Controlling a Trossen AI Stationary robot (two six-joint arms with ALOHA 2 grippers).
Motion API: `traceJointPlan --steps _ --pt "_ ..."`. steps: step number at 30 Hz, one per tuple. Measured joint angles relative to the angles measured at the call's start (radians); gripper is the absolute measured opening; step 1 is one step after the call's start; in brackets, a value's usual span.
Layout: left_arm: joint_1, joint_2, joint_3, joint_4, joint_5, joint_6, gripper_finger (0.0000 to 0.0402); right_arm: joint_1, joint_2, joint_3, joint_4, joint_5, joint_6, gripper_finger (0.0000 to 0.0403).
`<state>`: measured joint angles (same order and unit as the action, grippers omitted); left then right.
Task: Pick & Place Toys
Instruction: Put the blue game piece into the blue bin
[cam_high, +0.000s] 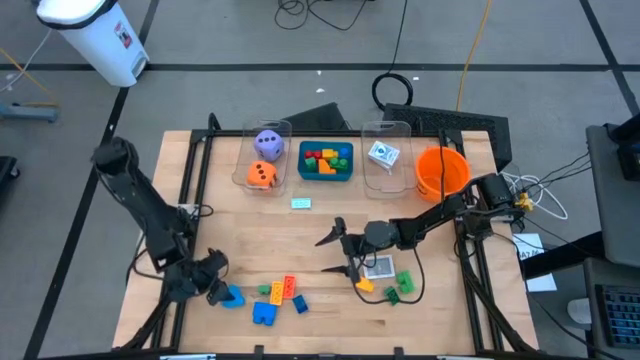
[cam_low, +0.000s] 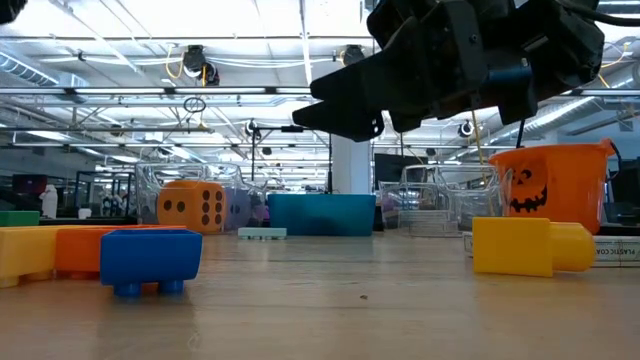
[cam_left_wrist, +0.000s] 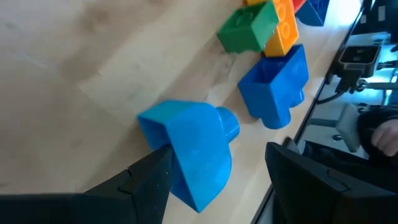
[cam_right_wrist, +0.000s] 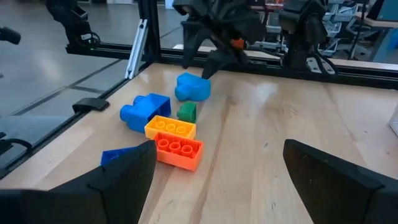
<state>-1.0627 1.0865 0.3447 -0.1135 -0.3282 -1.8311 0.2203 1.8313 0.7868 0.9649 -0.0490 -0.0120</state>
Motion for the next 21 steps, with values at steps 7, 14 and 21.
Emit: traceJointPlan --steps 7,14,21 --pt "-0.005 0.156 0.0 0.203 0.002 0.014 0.0257 -0.003 0.0 0.0 -0.005 0.0 -0.006 0.0341" --pt "-0.004 0.26 0.001 0.319 0.052 0.014 0.0257 -0.004 0.0 0.0 -0.005 0.001 -0.017 0.0341" --pt "-0.003 0.282 0.0 0.36 0.055 0.046 0.0204 -0.004 0.0 0.0 -0.005 0.001 -0.018 0.0341"
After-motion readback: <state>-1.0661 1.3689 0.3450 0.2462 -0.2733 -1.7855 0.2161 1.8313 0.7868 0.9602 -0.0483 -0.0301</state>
